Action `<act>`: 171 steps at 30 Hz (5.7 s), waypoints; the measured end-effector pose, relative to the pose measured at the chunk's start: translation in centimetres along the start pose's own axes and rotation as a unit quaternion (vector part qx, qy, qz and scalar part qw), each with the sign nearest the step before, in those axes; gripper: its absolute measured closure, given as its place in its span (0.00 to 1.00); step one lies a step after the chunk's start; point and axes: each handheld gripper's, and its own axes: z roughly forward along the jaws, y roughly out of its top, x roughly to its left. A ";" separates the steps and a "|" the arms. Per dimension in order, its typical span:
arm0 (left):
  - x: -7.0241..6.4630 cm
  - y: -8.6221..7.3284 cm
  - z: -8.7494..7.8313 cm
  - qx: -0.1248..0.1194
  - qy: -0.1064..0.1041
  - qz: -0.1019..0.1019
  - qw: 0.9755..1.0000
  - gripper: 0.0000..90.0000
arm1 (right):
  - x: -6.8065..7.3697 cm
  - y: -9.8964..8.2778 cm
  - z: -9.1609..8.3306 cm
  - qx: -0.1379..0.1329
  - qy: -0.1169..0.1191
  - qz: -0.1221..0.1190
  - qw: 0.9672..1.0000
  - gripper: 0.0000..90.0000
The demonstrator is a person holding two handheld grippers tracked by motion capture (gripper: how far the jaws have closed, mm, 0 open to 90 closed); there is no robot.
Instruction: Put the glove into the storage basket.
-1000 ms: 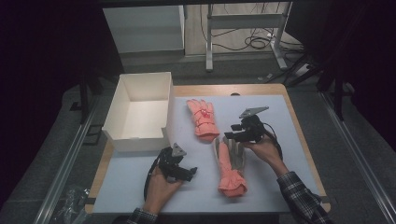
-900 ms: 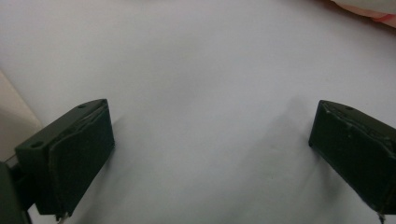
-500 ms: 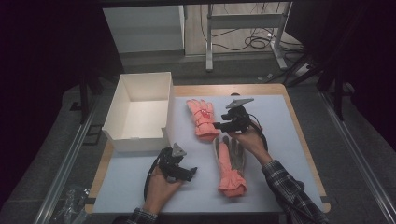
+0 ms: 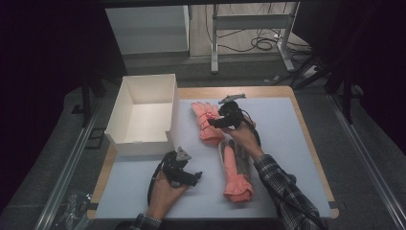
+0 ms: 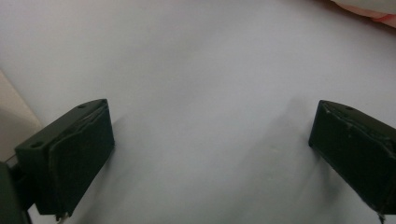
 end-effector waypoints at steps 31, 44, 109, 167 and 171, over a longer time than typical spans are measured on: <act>0.0 0.0 0.0 -0.001 0.000 -0.002 1.000 0.00 | -1.2 1.2 3.8 0.061 0.010 0.042 0.997 0.95; 0.0 0.0 0.0 0.000 0.000 -0.001 1.000 0.00 | -1.6 2.9 0.3 0.025 0.028 0.069 0.997 0.95; 0.0 0.0 0.0 -0.002 0.000 -0.002 1.000 0.00 | 7.2 -11.0 -14.6 0.035 0.022 0.082 0.996 0.94; 0.2 0.0 -0.1 -0.005 -0.006 -0.008 1.000 0.02 | 6.8 -19.3 -15.9 0.031 0.063 0.003 0.997 0.96; 0.4 -0.1 -0.3 -0.007 -0.013 -0.014 1.000 0.02 | 7.2 -19.0 -15.4 0.034 0.072 -0.001 0.997 0.96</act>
